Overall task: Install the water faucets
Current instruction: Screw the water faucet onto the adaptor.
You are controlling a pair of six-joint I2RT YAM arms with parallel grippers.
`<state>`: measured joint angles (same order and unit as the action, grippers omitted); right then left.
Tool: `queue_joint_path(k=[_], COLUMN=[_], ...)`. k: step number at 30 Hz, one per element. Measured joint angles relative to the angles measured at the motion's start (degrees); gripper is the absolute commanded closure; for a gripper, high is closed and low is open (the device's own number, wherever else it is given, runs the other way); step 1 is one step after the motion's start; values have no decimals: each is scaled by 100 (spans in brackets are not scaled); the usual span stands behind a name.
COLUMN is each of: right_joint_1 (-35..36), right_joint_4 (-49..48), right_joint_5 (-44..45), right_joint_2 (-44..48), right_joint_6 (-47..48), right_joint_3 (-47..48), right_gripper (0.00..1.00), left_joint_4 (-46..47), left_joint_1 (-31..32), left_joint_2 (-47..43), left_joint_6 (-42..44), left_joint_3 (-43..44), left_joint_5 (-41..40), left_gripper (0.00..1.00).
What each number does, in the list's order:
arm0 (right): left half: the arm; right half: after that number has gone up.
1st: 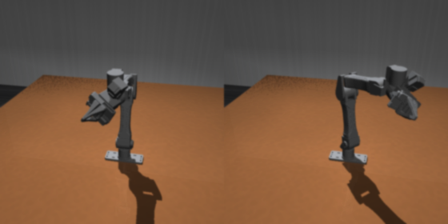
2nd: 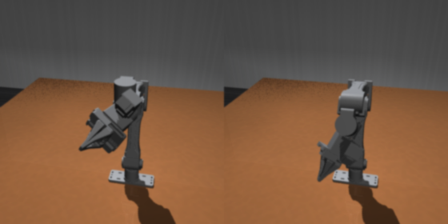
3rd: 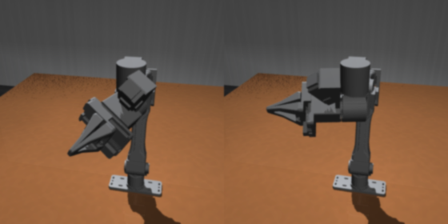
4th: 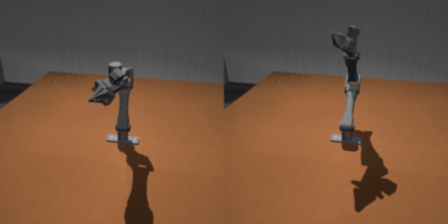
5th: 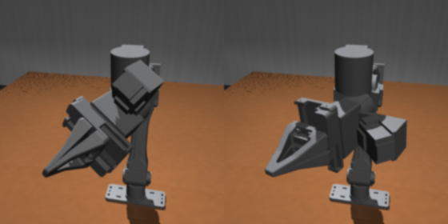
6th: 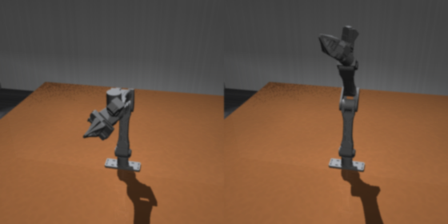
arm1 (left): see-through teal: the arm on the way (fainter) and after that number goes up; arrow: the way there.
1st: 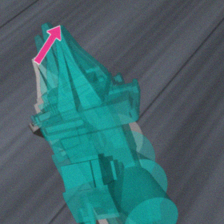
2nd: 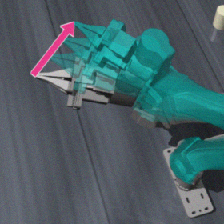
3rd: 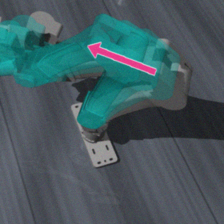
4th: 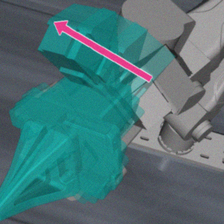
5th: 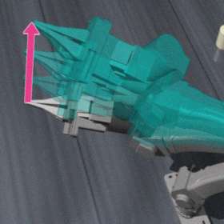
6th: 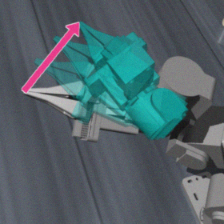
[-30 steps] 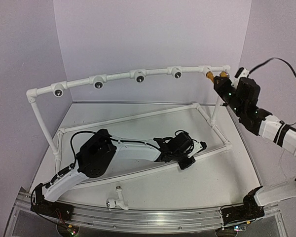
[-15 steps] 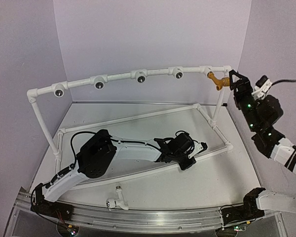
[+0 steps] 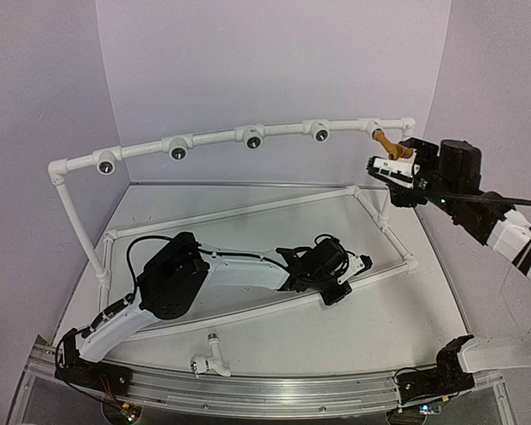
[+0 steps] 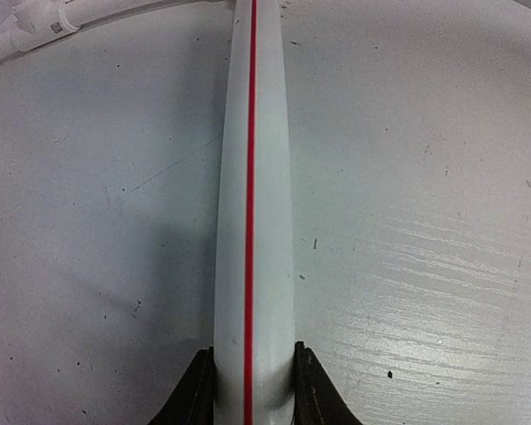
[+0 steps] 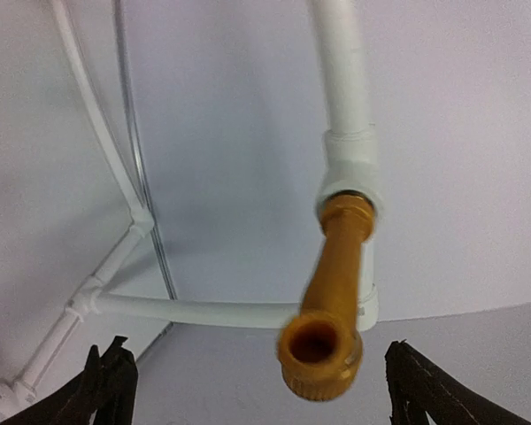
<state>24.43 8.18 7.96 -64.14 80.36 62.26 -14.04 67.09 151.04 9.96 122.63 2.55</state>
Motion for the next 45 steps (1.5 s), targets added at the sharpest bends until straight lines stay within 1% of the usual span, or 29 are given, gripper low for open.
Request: queue_joint_path(k=[1,3,5,6,7,9,11,13,15,18,20,21,22,24,26,28,29,31,33,35,38,39,41,42,43,44,45], right_joint_1=[0,0,7,13,28,60,119,174,228,234,229,219,200,167,132,113,112,114,111,111,116,115,114,111,111,104,99], right_joint_4=[8,-74,-216,-296,-373,-495,-604,-577,-457,-353,-391,-488,-626,-1090,-1953,-3099,-3691,-4765,-5557,-6127,-6403,-6346,-6198,-6037,-5881,-5705,-5464], right_joint_5=[63,177,326,414,539,775,1025,1212,1348,1178,954,787,647,365,155,115,129,159,188,303,521,611,799,897,941,943,884], right_joint_2=[-209,-514,-721,-807,-885,-973,-1030,-1083,-1149,-1149,-1130,-1095,-1056,-952,-875,-909,-967,-1122,-1171,-1043,-476,-191,384,705,1017,1273,1502], right_joint_6=[283,572,599,561,442,118,-515,-1563,-2878,-5287,-7026,-8049,-8925,-10620,-12384,-14249,-15030,-16219,-16881,-17155,-17026,-16888,-16531,-16161,-15673,-15111,-14323], right_joint_3=[103,308,472,537,583,603,660,757,819,875,852,776,685,364,-86,-544,-763,-1113,-1405,-1758,-2352,-2534,-2832,-2952,-3052,-3095,-3083], right_gripper=[8,20,35,45,53,71,81,86,87,91,93,94,93,88,85,80,76,63,49,35,17,12,7,5,4,4,4], left_joint_4=[0,0,-1,0,0,0,0,0,-4,-43,-44,-44,-44,-44,-46,-45,-44,-44,-44,-45,-48,-48,-48,-48,-48,-48,-48], left_joint_1=[0,0,0,0,0,0,0,0,0,0,0,0,0,0,0,0,-2,-13,-17,-17,-17,-16,-15,-17,-17,-17,-17], left_joint_2=[0,0,0,0,0,0,0,0,4,13,13,13,13,13,13,13,13,13,13,13,13,13,13,13,13,13,13], left_joint_6=[0,0,0,0,0,0,0,0,0,0,0,0,0,-2,-2,-8,-8,-2,0,2,0,0,0,0,0,0,0], left_joint_3=[0,0,-1,-2,-2,-2,-2,0,10,39,39,38,37,37,37,36,37,37,37,37,37,37,37,37,37,37,37], left_joint_5=[0,2,-1,0,0,0,0,2,4,4,6,5,6,6,5,2,-10,-20,-17,-6,2,3,4,6,5,6,7], left_gripper=[100,100,100,100,100,100,100,100,100,100,100,100,100,100,100,100,100,100,100,100,100,100,100,100,100,100,100])
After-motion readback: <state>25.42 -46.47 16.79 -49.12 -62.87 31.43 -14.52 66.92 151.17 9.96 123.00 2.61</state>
